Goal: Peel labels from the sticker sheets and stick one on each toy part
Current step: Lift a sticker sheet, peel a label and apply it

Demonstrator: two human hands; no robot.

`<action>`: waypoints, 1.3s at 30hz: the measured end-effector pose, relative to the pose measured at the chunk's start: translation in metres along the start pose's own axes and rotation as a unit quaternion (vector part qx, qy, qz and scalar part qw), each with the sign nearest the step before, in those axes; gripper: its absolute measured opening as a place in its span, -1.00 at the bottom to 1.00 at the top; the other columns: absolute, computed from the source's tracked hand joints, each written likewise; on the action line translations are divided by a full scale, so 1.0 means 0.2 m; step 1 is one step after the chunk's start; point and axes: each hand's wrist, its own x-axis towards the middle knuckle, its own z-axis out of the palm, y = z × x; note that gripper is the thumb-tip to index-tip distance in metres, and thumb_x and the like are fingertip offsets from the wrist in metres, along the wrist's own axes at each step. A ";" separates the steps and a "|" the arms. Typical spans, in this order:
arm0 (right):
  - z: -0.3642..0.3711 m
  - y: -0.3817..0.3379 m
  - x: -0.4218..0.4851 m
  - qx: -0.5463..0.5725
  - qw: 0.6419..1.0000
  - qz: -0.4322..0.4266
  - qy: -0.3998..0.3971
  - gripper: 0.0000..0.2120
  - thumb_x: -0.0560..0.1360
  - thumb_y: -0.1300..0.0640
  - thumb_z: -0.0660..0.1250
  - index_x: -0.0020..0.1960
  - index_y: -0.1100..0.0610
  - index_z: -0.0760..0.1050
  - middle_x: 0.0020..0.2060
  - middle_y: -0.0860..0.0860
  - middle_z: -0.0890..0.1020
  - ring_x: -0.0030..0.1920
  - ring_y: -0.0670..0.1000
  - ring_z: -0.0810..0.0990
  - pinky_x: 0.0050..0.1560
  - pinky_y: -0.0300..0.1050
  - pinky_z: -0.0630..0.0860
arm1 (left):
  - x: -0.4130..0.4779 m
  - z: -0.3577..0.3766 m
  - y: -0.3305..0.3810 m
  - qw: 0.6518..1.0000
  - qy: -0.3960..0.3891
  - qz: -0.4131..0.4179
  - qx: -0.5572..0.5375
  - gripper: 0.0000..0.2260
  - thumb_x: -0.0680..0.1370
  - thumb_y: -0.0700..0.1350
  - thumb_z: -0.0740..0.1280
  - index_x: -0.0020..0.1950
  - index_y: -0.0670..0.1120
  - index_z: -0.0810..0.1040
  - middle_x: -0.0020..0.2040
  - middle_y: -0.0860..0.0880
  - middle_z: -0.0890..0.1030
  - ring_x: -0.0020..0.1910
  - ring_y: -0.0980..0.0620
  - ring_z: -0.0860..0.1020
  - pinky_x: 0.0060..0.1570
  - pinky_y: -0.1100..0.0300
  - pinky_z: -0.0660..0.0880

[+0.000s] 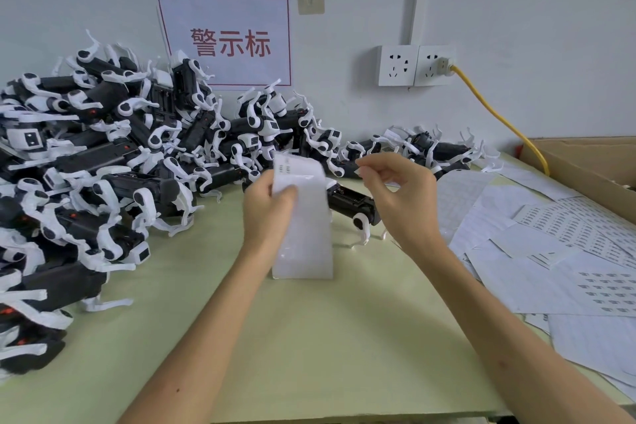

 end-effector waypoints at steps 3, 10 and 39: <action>0.00 -0.01 0.00 0.012 1.000 0.013 -0.022 -0.74 0.51 0.35 0.39 0.02 0.02 0.68 -0.19 -0.12 0.72 -0.12 -0.05 0.68 0.05 -0.10 0.60 | 0.06 -0.07 -0.04 0.986 0.140 -0.076 0.040 -0.46 0.51 -0.29 0.41 0.47 -0.13 0.36 0.26 -0.09 0.55 0.12 -0.08 0.55 0.05 0.07 0.48; 0.01 -0.03 -0.01 0.027 0.995 0.027 -0.087 -0.72 0.46 0.13 0.55 0.12 -0.06 0.61 -0.05 -0.12 0.66 -0.14 -0.11 0.63 -0.02 -0.15 0.55 | -0.02 -0.01 0.08 0.991 -0.063 0.116 -0.019 -0.82 0.58 -0.19 0.31 0.00 0.03 0.68 -0.07 0.04 0.68 -0.16 0.10 0.62 -0.15 0.20 0.44; -0.01 -0.03 0.00 0.052 0.992 0.043 -0.110 -0.85 0.52 0.22 0.48 -0.14 -0.02 0.67 -0.15 -0.12 0.69 -0.20 -0.11 0.57 -0.10 -0.22 0.48 | -0.06 -0.01 0.10 0.960 -0.233 -0.001 -0.157 -0.86 0.56 -0.12 0.41 -0.01 0.07 0.75 -0.16 -0.01 0.68 -0.30 0.06 0.58 -0.19 0.19 0.45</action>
